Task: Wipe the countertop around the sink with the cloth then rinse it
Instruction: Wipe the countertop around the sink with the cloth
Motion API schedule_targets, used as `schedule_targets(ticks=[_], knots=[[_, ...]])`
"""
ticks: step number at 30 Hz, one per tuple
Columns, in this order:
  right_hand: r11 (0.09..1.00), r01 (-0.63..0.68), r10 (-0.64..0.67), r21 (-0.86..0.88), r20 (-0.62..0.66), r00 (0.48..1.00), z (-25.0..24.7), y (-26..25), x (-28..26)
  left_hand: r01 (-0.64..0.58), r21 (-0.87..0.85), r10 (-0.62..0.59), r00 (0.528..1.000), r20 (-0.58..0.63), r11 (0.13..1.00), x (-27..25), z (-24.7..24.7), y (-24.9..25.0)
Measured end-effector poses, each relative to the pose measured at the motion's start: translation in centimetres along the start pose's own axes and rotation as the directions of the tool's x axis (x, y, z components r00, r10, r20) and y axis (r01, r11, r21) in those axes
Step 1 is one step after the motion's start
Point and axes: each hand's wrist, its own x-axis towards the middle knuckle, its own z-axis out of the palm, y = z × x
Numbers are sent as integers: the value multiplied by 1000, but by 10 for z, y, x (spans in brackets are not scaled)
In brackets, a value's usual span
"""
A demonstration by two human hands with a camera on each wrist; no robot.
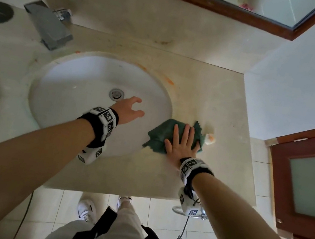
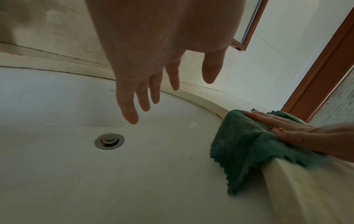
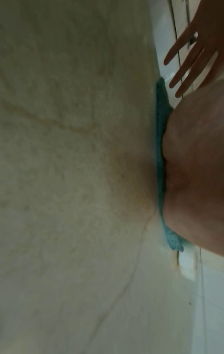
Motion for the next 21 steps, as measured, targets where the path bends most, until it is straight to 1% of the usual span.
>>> schedule_targets(ticks=[3, 7, 11, 15, 19, 21], knots=[[1000, -8, 8, -9, 16, 1000, 2, 0, 1, -2, 0, 2, 1000, -4, 1000, 0, -1, -2], [999, 18, -17, -27, 33, 999, -10, 3, 21, 35, -3, -35, 999, 11, 999, 11, -2, -4], [997, 53, -53, -56, 13, 999, -30, 7, 57, 77, -26, -77, 997, -3, 997, 29, -5, 1], [995, 81, -79, -60, 32, 996, -55, 7, 101, 135, -28, -135, 991, -22, 990, 55, -6, 5], [989, 126, -128, -83, -22, 991, -77, 1, 147, 192, -53, -195, 979, -53, 980, 72, -8, 7], [987, 139, -142, -82, -29, 989, -84, -3, 161, 213, -66, -217, 975, -55, 975, 76, -8, 5]])
